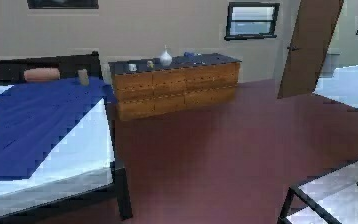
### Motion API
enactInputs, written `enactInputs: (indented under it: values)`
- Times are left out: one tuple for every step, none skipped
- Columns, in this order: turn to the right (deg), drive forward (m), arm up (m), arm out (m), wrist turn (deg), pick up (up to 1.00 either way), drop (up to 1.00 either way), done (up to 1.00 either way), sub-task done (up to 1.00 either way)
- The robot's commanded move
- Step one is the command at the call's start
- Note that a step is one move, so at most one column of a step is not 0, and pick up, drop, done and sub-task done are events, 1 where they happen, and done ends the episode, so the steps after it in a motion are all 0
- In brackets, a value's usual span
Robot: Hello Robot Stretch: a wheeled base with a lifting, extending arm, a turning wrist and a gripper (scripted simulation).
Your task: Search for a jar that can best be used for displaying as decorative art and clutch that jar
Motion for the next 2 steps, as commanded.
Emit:
enactInputs:
  values:
    - [3.0, 0.0, 0.0, 0.0, 0.0, 0.0, 0.0, 0.0, 0.0]
    - [0.0, 0.95, 0.0, 0.0, 0.0, 0.0, 0.0, 0.0, 0.0]
